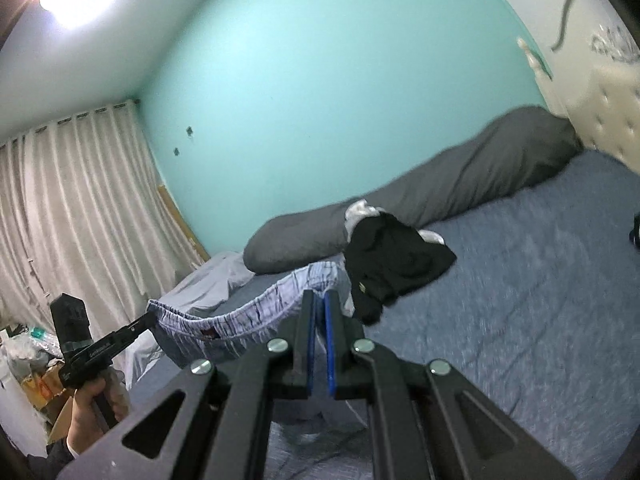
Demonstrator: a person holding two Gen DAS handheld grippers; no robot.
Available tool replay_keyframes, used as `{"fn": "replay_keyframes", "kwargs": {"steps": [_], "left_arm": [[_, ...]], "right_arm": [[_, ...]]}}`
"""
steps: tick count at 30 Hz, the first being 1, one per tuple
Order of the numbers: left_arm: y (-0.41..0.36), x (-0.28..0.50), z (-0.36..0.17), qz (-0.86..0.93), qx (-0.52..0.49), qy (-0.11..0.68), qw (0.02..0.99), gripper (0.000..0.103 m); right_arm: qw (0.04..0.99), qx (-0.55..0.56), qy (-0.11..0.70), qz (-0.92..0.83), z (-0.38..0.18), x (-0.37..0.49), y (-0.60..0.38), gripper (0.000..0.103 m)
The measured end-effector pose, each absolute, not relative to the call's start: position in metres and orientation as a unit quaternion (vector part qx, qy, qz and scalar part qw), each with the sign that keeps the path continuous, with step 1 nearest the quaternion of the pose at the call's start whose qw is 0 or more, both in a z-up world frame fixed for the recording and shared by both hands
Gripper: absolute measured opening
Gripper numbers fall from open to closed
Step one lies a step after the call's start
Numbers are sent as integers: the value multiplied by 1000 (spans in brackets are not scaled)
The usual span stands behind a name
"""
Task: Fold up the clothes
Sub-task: 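Lift the shorts by the waistband with both tools and shake them out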
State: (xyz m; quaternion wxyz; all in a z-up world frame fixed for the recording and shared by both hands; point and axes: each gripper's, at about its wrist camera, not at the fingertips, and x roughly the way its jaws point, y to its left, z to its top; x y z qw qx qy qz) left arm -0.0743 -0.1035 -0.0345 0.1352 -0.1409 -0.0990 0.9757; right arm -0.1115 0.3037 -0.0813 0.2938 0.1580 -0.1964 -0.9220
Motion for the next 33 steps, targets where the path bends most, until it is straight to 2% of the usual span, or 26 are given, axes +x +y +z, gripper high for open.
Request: {"fn": "replay_keyframes", "kwargs": {"steps": [3, 8, 22, 33], "left_arm": [[-105, -57, -16, 977, -132, -100, 137, 7], [-106, -49, -16, 973, -150, -103, 140, 7], [-87, -45, -74, 959, -219, -98, 150, 7], [-95, -32, -53, 961, -205, -101, 156, 7]], "right_arm": [[302, 146, -185, -924, -60, -97, 304, 4], [310, 151, -167, -924, -50, -86, 301, 4], [297, 235, -184, -907, -120, -87, 306, 4], [316, 204, -185, -908, -87, -69, 311, 4]]}}
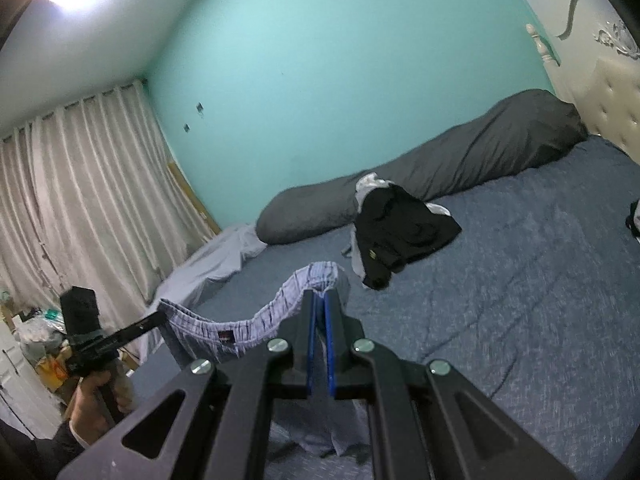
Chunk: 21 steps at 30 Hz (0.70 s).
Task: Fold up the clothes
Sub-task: 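Lift the shorts by the waistband with both tools and shake them out, then lay the shorts flat on the bed and open both tools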
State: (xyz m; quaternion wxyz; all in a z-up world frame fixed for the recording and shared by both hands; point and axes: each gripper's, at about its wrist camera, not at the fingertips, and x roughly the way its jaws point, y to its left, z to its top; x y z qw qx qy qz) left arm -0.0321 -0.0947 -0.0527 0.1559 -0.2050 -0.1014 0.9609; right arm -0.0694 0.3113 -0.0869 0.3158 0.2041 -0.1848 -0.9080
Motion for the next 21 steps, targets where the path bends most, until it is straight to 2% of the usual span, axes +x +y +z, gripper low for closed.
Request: {"fn": "replay_keyframes", "kwargs": {"steps": [7, 21], "left_arm": [[-93, -77, -69, 952, -241, -107, 158, 7], [-91, -231, -217, 919, -354, -124, 121, 7]], "right_arm": [[303, 234, -171, -908, -95, -102, 305, 4], [213, 372, -167, -888, -260, -254, 283, 4]]}}
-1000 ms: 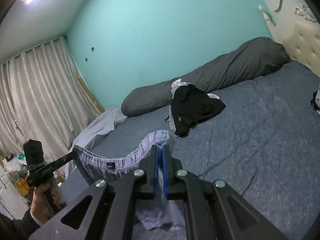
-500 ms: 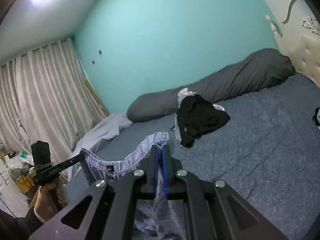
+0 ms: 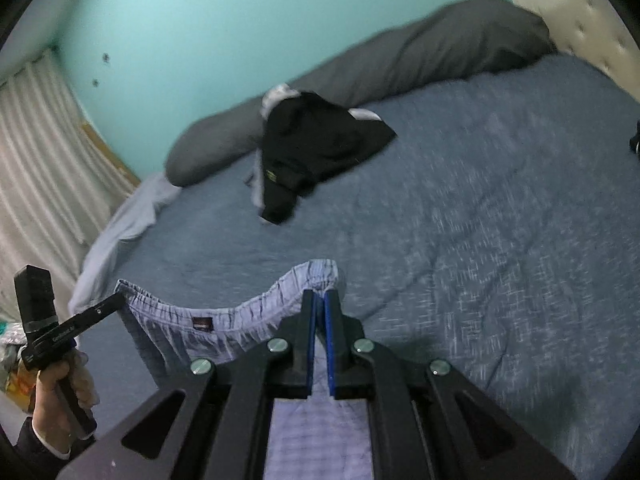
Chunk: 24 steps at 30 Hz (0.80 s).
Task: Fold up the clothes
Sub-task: 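Lay the shorts flat on the bed and open both tools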
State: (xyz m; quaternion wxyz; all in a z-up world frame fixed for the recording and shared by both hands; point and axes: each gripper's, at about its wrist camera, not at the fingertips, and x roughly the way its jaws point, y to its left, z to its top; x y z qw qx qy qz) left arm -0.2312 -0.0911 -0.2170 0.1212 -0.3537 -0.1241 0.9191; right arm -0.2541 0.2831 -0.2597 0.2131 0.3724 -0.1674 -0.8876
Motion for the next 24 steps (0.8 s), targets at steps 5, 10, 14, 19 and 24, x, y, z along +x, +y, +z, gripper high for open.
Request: {"fn": "replay_keyframes", "kwargs": {"steps": [5, 10, 14, 19, 24], "left_arm": [[-94, -270, -252, 908, -382, -127, 116, 7], [-97, -294, -282, 897, -408, -133, 104, 7], [-97, -306, -299, 891, -425, -128, 99, 7], [-97, -315, -309, 882, -440, -130, 104, 8], [-102, -307, -298, 885, -432, -134, 110, 11]], "right_arm": [[200, 392, -163, -883, -288, -288, 281, 4], [192, 418, -176, -870, -314, -317, 280, 4], [189, 448, -187, -853, -335, -335, 278, 4], [161, 480, -196, -840, -346, -342, 282, 13], [152, 472, -186, -848, -332, -318, 288, 47]]}}
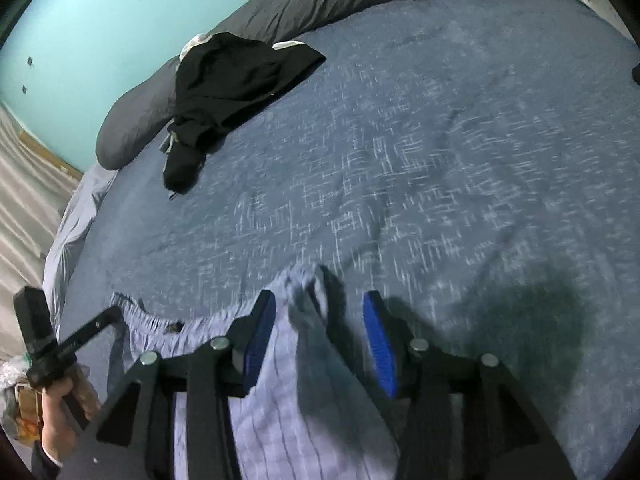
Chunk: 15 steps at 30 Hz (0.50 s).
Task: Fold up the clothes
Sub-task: 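Lay the shorts flat on the bed and open both tools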
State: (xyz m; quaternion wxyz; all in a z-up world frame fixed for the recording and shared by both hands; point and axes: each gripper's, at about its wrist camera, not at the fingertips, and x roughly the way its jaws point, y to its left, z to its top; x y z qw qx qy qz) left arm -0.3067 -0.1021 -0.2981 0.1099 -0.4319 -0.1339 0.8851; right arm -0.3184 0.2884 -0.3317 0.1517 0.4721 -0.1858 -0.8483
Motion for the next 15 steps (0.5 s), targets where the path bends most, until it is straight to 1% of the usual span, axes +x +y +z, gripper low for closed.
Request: {"fn": "replay_keyframes", "kwargs": {"steps": [1, 2, 4, 6, 8, 11, 12, 14, 15], "left_arm": [[-103, -303, -295, 887, -429, -133, 109, 12], [-104, -299, -292, 888, -427, -133, 108, 17], [-106, -291, -287, 891, -422, -131, 107, 21], [-107, -281, -282, 893, -418, -125, 108, 29], [-110, -276, -281, 893, -420, -124, 105, 30], [-116, -262, -279, 893, -418, -135, 100, 30], [-118, -256, -279, 893, -416, -140, 99, 30], [-121, -245, -278, 893, -414, -151, 96, 30], [-122, -239, -279, 892, -414, -156, 95, 30]], "right_arm": [[153, 470, -186, -849, -329, -311, 290, 47], [154, 469, -187, -849, -328, -302, 291, 47], [150, 469, -189, -849, -328, -285, 292, 47], [148, 467, -190, -851, -328, -268, 291, 47], [146, 465, -187, -853, -329, -251, 288, 47], [139, 468, -157, -859, -331, -241, 276, 46], [133, 470, -144, -860, -332, -239, 272, 44], [122, 472, -126, -864, -334, -238, 271, 32], [119, 474, -124, -864, -336, -237, 272, 30]]}}
